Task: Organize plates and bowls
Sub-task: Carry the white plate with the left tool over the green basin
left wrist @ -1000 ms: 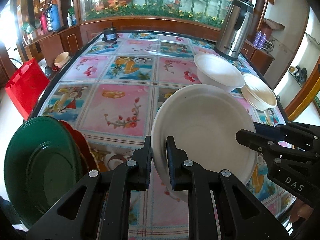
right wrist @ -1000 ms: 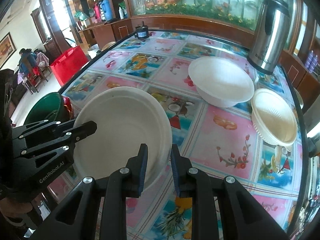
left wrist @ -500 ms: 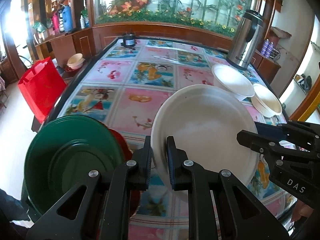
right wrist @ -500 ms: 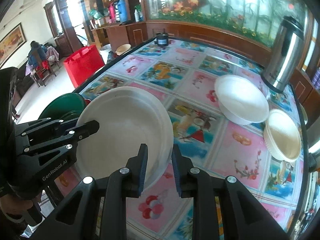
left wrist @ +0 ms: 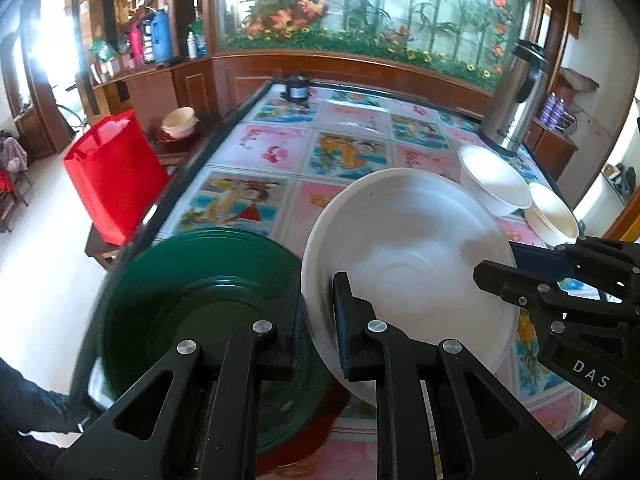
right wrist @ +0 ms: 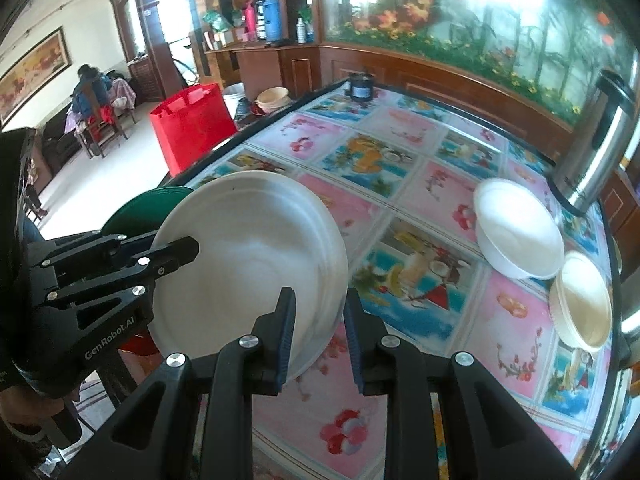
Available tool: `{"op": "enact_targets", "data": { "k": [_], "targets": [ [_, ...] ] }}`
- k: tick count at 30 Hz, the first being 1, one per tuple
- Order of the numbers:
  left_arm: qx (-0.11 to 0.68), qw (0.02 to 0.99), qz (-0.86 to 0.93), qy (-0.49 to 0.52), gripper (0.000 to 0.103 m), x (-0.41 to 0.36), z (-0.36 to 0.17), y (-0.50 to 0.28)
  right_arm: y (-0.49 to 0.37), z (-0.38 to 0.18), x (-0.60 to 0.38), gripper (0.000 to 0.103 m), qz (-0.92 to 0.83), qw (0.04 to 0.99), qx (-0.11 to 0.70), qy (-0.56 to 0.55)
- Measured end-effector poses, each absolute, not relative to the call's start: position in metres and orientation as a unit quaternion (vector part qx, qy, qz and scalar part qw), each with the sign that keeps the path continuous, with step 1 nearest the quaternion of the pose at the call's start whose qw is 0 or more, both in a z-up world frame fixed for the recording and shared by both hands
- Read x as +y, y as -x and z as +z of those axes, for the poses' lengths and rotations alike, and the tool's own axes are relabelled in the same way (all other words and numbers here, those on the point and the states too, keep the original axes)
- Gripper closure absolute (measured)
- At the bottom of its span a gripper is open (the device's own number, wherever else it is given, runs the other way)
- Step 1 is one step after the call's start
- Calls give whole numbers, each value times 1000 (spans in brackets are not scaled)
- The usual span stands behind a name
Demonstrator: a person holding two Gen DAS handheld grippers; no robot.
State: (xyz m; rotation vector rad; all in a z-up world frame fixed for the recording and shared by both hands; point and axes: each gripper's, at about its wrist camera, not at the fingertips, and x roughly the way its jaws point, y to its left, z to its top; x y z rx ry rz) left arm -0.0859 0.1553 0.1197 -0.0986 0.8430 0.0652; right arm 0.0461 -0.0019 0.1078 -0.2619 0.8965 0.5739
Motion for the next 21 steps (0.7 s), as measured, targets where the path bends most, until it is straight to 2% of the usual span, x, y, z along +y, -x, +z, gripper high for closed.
{"op": "enact_targets", "data": {
  "k": [10,21],
  "targets": [
    [398,913,75,56,89,204,130,104,-40,118,51,78,310,844,413,146],
    [419,899,108,72,89,241,106,114,-39,93,97,78,333,818,433,178]
  ]
}}
